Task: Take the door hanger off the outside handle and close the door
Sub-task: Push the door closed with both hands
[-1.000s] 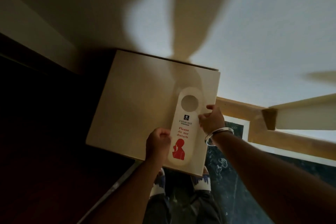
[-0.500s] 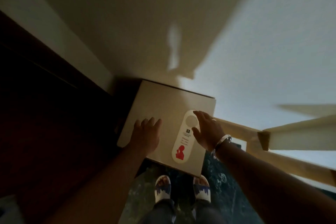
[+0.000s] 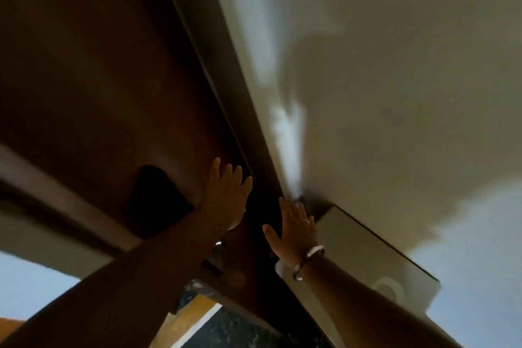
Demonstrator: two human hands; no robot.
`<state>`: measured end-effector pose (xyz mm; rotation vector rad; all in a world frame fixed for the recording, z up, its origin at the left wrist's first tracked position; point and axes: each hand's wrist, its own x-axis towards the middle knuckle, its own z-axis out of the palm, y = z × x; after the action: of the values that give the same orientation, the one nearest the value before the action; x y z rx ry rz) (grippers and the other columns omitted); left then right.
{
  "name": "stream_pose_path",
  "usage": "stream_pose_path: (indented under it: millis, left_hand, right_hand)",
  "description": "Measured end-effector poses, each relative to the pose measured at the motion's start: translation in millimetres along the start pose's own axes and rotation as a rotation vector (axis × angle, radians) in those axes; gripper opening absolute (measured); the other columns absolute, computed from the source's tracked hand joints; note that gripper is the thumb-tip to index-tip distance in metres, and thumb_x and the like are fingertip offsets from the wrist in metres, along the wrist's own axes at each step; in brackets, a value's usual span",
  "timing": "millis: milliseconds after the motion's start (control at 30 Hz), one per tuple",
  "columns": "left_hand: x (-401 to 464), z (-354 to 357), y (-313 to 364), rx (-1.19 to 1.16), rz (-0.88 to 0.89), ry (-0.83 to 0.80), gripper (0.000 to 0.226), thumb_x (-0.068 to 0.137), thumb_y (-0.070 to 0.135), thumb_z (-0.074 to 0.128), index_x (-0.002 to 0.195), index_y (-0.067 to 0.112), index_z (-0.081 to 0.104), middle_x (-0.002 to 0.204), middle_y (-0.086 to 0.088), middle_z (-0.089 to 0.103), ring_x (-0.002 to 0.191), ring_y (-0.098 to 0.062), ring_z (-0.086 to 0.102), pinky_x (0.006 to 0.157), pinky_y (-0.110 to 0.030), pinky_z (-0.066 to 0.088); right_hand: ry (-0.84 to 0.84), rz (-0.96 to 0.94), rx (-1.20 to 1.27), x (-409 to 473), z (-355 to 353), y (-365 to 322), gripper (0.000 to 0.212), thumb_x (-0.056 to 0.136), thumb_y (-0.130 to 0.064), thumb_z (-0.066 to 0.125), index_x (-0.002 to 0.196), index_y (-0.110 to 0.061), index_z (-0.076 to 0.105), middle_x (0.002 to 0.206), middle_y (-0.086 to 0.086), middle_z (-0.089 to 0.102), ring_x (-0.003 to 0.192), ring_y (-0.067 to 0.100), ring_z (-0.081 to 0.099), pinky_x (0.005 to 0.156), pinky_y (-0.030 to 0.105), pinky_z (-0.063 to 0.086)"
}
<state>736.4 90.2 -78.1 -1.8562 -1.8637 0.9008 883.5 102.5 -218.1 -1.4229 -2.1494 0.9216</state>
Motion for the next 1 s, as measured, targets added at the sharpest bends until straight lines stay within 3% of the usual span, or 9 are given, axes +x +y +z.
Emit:
stream_pose_path:
  millis: [167, 300, 400, 467, 733, 1000]
  left_hand:
    - [-51, -35, -48, 0.221, -0.171, -0.005, 0.074, 0.095, 0.058, 0.029, 0.155, 0.020, 0.008, 0.162, -0.023, 0.006, 0.147, -0.045, 0.003, 0.105, -0.068, -0.021]
    - [-73, -51, -66, 0.360, -0.232, -0.018, 0.083, 0.093, 0.065, 0.023, 0.154, 0.014, 0.000, 0.161, -0.027, -0.001, 0.147, -0.047, -0.003, 0.104, -0.069, -0.023]
    - [-86, -54, -86, 0.269, -0.312, 0.026, 0.083, 0.093, 0.065, 0.024, 0.154, 0.013, 0.003, 0.160, -0.029, 0.002, 0.147, -0.047, 0.001, 0.108, -0.066, -0.018]
    - [-94, -52, -93, 0.184, -0.330, 0.051, 0.083, 0.093, 0.065, 0.027, 0.154, 0.015, 0.005, 0.160, -0.028, 0.004, 0.147, -0.046, 0.005, 0.110, -0.065, -0.016]
    - [-112, -35, -110, 0.110, -0.305, 0.105, 0.082, 0.094, 0.064, 0.028, 0.154, 0.013, 0.007, 0.159, -0.030, 0.009, 0.146, -0.045, 0.009, 0.114, -0.062, -0.007]
    - [-139, 3, -149, 0.061, -0.277, 0.129, 0.078, 0.096, 0.058, 0.029, 0.154, 0.010, 0.007, 0.159, -0.031, 0.008, 0.146, -0.046, 0.007, 0.118, -0.060, -0.004]
  right_hand:
    - [-0.098, -0.104, 0.259, 5, 18, -90, 0.079, 0.087, -0.065, 0.032, 0.153, -0.029, 0.008, 0.163, 0.004, 0.007, 0.149, 0.029, -0.001, 0.116, 0.054, 0.001]
    - [-0.138, -0.102, 0.491, -5, 30, -138, 0.073, 0.088, -0.065, 0.024, 0.152, -0.033, 0.009, 0.163, 0.003, 0.014, 0.149, 0.028, 0.005, 0.118, 0.055, 0.012]
    - [-0.068, -0.014, 0.654, -14, 35, -152, 0.071, 0.092, -0.057, 0.031, 0.153, -0.028, 0.010, 0.161, 0.007, 0.018, 0.148, 0.032, 0.012, 0.116, 0.055, 0.023]
    - [-0.029, -0.008, 0.683, -16, 39, -156, 0.068, 0.096, -0.051, 0.034, 0.153, -0.024, 0.011, 0.161, 0.009, 0.017, 0.148, 0.033, 0.012, 0.116, 0.052, 0.021]
    - [0.011, -0.059, 0.502, -20, 53, -173, 0.081, 0.088, -0.061, 0.021, 0.153, -0.015, 0.010, 0.162, 0.011, 0.015, 0.148, 0.035, 0.011, 0.116, 0.055, 0.023]
    - [0.033, -0.198, 0.154, -15, 85, -208, 0.080, 0.086, -0.060, 0.008, 0.153, -0.017, 0.013, 0.163, 0.007, 0.007, 0.149, 0.029, 0.002, 0.119, 0.050, 0.006]
